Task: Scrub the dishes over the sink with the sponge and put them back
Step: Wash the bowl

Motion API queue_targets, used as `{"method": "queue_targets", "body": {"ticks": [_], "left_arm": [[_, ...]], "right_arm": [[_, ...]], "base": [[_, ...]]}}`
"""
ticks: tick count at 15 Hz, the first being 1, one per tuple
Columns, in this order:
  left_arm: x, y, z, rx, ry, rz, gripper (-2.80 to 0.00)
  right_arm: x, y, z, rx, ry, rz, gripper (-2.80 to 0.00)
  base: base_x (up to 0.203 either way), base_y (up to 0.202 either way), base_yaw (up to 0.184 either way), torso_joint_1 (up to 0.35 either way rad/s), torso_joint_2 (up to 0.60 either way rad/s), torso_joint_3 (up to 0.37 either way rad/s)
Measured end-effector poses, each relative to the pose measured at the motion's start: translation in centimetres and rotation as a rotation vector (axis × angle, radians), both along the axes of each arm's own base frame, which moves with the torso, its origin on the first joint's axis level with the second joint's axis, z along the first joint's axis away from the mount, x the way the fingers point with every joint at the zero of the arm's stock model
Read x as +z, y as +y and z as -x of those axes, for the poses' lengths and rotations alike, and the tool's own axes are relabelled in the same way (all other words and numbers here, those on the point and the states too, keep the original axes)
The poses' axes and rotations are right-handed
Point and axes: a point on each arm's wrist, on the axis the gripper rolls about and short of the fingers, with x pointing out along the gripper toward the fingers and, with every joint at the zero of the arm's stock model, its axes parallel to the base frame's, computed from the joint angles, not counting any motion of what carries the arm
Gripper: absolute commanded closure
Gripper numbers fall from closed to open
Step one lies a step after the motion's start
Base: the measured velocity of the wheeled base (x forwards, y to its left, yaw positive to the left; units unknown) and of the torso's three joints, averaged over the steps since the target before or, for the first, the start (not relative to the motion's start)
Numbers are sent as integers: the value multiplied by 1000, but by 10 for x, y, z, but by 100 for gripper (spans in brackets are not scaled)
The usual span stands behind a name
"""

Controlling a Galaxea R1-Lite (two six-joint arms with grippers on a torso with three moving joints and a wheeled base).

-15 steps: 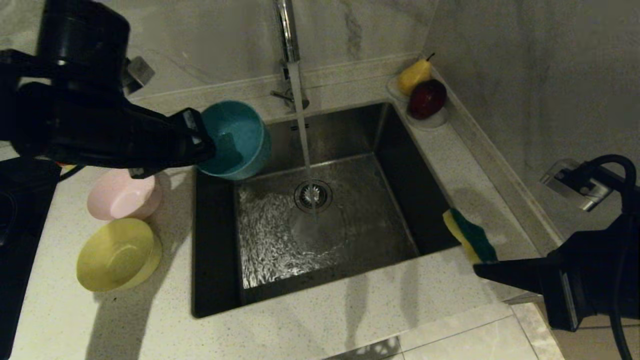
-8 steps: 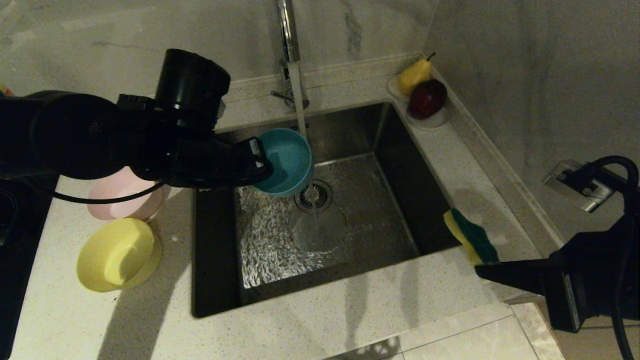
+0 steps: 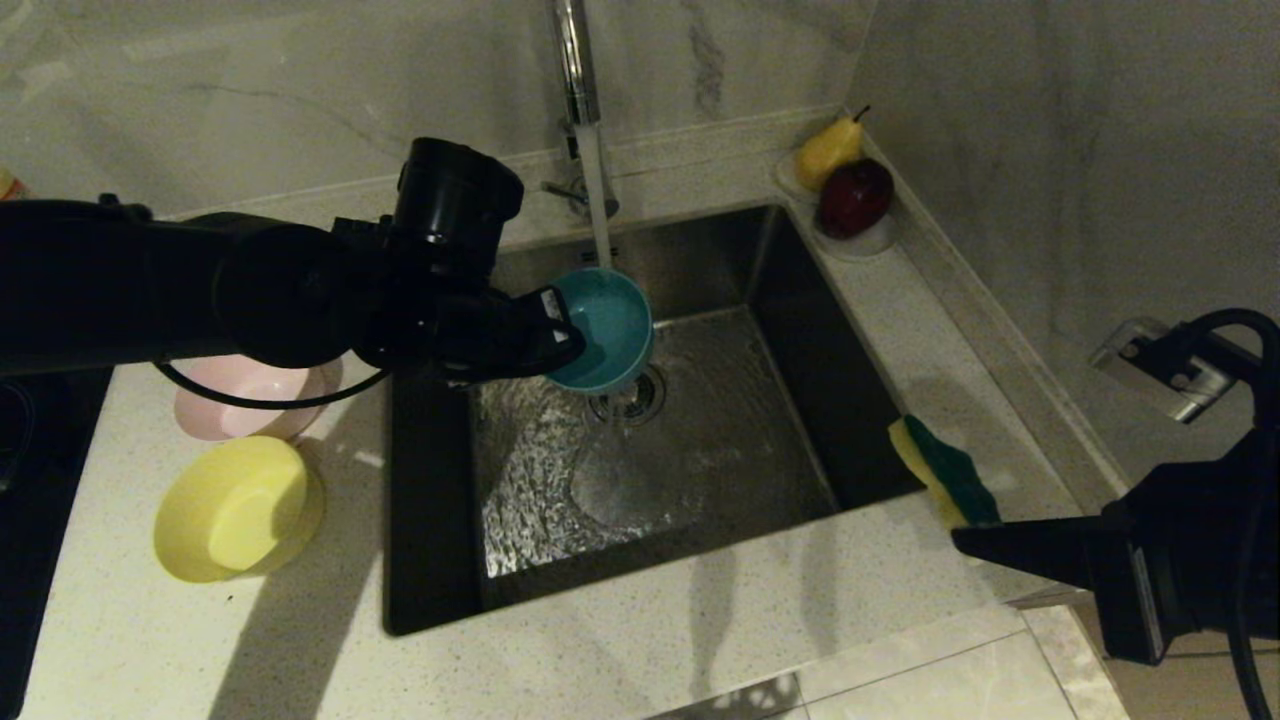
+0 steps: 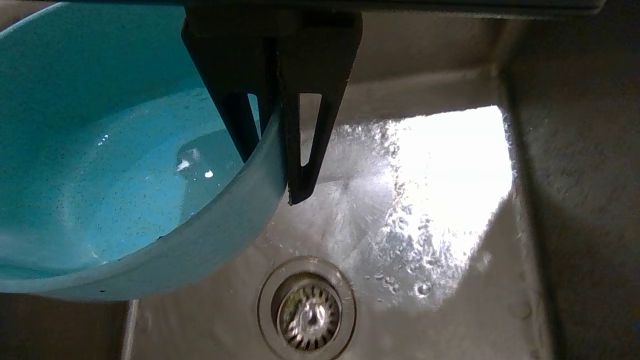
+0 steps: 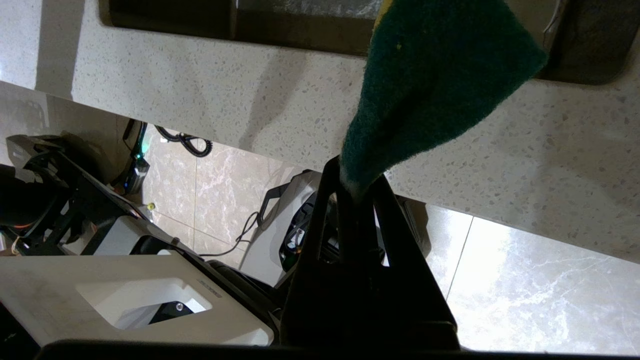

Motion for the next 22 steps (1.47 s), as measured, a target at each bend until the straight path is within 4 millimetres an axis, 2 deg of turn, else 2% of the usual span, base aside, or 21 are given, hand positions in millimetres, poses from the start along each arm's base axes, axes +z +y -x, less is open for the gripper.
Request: {"method": "queue_targets", "body": {"ticks": [6,22], "left_arm": [[-1,-7,-15,7,-12,11,0],[-2,-6,-16,17,-12,7,0]], "right_arm": [[0,1,-1,1,0,-1,0],[0,2,-2,14,-5,-12,0]], "base": [[0,0,0,0,0,0],[0,0,0,0,0,0]]}}
